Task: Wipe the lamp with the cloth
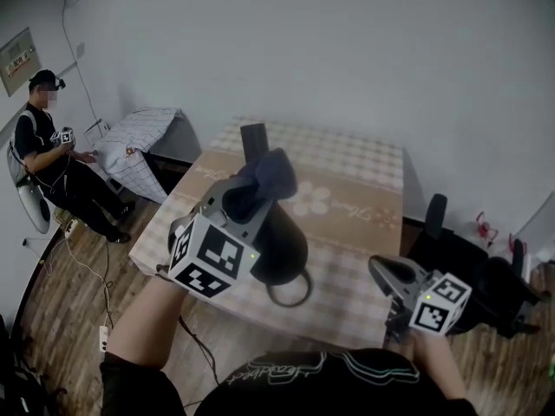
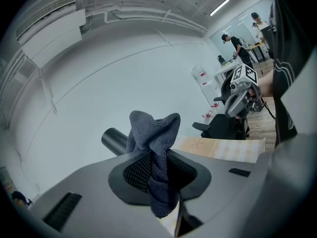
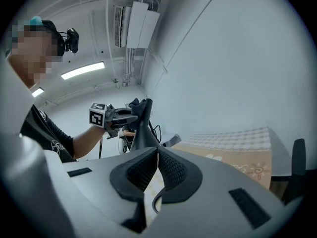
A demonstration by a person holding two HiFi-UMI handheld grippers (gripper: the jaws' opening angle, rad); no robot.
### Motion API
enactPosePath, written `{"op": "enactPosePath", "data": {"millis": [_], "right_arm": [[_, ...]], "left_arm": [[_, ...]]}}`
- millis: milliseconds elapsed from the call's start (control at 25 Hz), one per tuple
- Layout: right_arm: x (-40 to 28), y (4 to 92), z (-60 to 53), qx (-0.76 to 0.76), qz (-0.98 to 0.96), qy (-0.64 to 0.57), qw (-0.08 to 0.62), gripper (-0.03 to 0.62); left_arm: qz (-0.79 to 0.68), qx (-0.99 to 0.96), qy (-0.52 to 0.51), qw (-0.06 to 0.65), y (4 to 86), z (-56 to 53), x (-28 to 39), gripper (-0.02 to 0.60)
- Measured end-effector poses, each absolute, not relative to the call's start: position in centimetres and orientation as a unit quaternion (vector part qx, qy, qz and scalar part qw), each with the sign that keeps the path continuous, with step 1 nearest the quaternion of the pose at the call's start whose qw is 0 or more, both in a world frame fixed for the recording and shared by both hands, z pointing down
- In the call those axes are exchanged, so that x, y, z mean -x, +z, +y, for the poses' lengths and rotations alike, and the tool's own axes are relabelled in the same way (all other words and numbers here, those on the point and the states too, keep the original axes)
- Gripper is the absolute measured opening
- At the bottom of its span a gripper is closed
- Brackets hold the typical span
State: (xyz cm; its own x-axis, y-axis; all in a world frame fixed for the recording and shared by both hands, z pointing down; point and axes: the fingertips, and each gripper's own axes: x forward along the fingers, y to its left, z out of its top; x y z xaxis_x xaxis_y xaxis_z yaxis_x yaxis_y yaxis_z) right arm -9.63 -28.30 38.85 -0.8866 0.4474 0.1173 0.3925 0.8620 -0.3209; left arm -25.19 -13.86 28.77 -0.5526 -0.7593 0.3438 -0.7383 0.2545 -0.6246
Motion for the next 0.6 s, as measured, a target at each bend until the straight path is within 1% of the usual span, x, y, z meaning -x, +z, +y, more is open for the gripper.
{"op": "enactPosePath", "data": {"millis": [600], "right_arm": [[4.8, 40.6, -28.6, 0.228, -0.956, 0.148, 0.111, 0.015]], "left_arm": [[0.796, 0.457, -0.396, -0.035, 35.0, -13.6, 20.6, 0.072]]}}
